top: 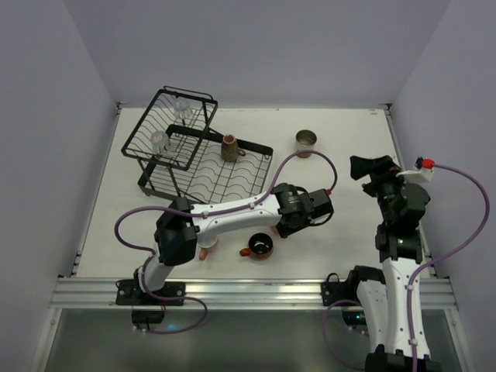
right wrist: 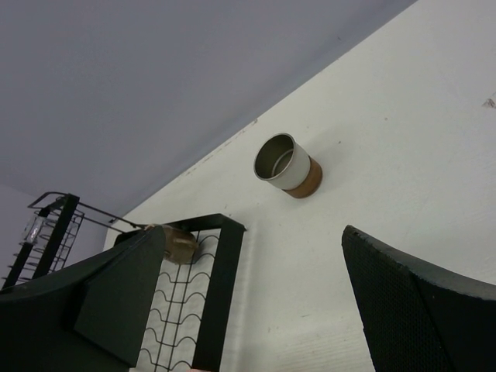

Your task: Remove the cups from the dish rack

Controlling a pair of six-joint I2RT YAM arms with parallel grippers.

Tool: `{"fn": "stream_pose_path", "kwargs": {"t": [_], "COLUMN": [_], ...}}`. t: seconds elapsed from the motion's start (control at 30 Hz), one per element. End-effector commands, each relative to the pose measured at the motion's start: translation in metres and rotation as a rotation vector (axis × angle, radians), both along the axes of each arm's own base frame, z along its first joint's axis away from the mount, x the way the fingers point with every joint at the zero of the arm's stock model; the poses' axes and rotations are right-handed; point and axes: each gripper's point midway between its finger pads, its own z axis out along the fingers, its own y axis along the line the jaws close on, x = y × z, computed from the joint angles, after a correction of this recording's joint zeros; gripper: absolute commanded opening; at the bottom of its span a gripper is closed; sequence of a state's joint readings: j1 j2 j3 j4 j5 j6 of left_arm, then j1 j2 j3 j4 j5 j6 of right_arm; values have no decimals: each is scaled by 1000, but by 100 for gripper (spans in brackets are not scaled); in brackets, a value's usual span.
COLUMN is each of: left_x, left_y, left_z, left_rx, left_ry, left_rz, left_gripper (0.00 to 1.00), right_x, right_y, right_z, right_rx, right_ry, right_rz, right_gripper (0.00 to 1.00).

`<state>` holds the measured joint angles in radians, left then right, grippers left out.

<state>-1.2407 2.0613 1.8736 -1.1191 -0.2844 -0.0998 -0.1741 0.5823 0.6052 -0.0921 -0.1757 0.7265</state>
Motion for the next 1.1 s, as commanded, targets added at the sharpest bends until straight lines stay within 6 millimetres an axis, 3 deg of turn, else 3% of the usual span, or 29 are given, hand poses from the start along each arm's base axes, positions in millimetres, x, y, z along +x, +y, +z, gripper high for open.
{"fn": "stream_pose_path", "kwargs": {"t": [0.0,0.2,0.3,0.33,0.53,0.73,0.77,0.93,0.97,1.0,1.07], "left_x": [8,21,30,33,59,87,90,108,109,113,124], "left_y": [-5,-13,-14,-15,-16,-6,0,42,56,65,94], "left_z": [12,30,43,48,94,172,191,238,261,258,275], "left_rx": [-18,-71,-101,-113,-241,-483,-540,-681,-749,-749,-804], "left_ry": [-22,-89,-133,-146,-262,-400,-439,-544,-577,-582,-608], "left_rz": [-20,16,47,57,148,274,302,431,466,483,547], "left_gripper": [40,68,97,100,100,100,100,100,100,100,100], "right_x": [2,3,2,2,3,0,-1,-2,-2,-2,-1], "right_y": [3,5,6,6,14,29,30,36,37,40,43], "right_z": [8,9,11,11,21,31,32,32,31,31,29], "right_rx": [5,5,2,-2,-17,-35,-37,-35,-34,-32,-31], "right_ry": [-34,-40,-43,-41,-56,-79,-80,-81,-80,-78,-77], "right_rz": [19,30,36,38,90,182,192,225,231,242,254], "right_gripper": [99,99,99,99,99,99,99,99,99,99,98]}}
